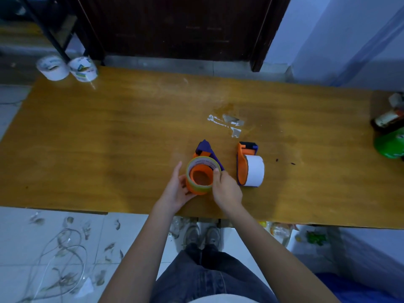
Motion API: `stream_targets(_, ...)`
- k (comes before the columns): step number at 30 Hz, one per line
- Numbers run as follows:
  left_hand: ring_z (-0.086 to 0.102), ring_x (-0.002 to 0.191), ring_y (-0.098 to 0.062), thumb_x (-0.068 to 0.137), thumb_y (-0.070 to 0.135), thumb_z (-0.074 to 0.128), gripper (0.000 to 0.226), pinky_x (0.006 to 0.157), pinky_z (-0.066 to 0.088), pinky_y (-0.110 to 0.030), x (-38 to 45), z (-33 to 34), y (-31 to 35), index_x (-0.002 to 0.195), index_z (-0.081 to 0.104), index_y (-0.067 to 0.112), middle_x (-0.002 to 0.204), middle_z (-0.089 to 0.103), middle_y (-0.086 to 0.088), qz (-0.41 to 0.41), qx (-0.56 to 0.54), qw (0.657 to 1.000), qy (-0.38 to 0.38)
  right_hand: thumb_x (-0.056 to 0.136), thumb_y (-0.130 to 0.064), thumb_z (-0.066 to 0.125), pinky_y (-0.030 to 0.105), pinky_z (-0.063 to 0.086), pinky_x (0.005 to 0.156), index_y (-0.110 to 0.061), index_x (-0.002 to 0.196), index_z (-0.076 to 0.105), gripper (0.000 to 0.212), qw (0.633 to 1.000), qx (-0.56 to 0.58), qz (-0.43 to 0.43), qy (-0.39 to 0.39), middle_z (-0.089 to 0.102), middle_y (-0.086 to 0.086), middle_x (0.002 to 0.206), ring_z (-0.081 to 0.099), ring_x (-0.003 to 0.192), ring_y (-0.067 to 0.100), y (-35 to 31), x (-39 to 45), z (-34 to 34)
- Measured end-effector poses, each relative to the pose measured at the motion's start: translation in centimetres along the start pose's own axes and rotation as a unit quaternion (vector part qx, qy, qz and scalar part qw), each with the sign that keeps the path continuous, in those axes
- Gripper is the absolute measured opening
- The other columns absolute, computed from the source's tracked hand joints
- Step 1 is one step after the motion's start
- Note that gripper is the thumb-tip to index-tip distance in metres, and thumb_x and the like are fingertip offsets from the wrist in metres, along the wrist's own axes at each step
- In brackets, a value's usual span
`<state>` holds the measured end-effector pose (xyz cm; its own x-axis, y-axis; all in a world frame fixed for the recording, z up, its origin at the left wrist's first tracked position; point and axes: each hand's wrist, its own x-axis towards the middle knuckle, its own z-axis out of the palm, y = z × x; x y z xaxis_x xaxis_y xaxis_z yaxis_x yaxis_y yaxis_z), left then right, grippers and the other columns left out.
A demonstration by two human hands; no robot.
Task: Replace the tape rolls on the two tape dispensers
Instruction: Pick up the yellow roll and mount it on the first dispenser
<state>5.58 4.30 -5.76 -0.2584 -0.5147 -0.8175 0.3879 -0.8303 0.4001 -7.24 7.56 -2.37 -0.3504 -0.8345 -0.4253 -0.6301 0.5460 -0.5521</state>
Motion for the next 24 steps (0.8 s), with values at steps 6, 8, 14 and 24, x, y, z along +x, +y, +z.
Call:
stream_targets(6, 0.059, 0.103, -0.026, 0.086, 0.036, 0.064, 0.024, 0.09, 0.052, -0.045, 0.2, -0.2, 0.2, 0.099, 0.061, 0.017, 0.1, 0.063, -0.004, 0.057, 0.114, 0.991, 0.052, 0.098, -0.042, 0.026, 0.033, 0.045, 0.062, -0.011, 0.09, 0.056, 0.044, 0.991, -0.129, -0.021, -0.002, 0.06, 0.004, 0.083, 0.064, 0.081, 0.027, -0.9, 0.2, 0.1)
stream_targets(8, 0.059, 0.103, -0.026, 0.085, 0.037, 0.065, 0.02, 0.093, 0.051, -0.047, 0.2, -0.1, 0.2, 0.092, 0.06, 0.019, 0.098, 0.063, -0.003, 0.059, 0.114, 0.99, 0.06, 0.098, -0.038, 0.032, 0.031, 0.043, 0.057, -0.01, 0.097, 0.058, 0.038, 0.981, -0.169, -0.074, 0.052, 0.06, 0.006, 0.093, 0.063, 0.078, 0.026, -0.9, 0.0, -0.3)
stream_targets(14, 0.06, 0.104, -0.026, 0.085, 0.036, 0.065, 0.018, 0.091, 0.052, -0.048, 0.0, -0.1, 0.2, 0.094, 0.06, 0.022, 0.1, 0.063, -0.002, 0.073, 0.127, 0.988, 0.055, 0.096, -0.038, 0.04, 0.034, 0.046, 0.086, -0.008, 0.129, 0.048, 0.045, 0.985, -0.103, -0.13, 0.056, 0.049, 0.012, 0.126, 0.05, 0.114, 0.026, 0.4, 1.7, -1.3)
stream_targets(24, 0.059, 0.112, -0.027, 0.083, 0.04, 0.067, 0.04, 0.09, 0.053, -0.047, -0.2, 0.3, 0.2, 0.118, 0.059, 0.023, 0.117, 0.062, -0.005, 0.097, 0.173, 0.979, 0.046, 0.096, -0.042, 0.037, 0.043, 0.044, 0.101, -0.019, 0.131, 0.05, 0.043, 0.985, 0.122, -0.108, -0.053, 0.057, 0.005, 0.129, 0.05, 0.121, 0.019, 2.4, 2.8, 0.4)
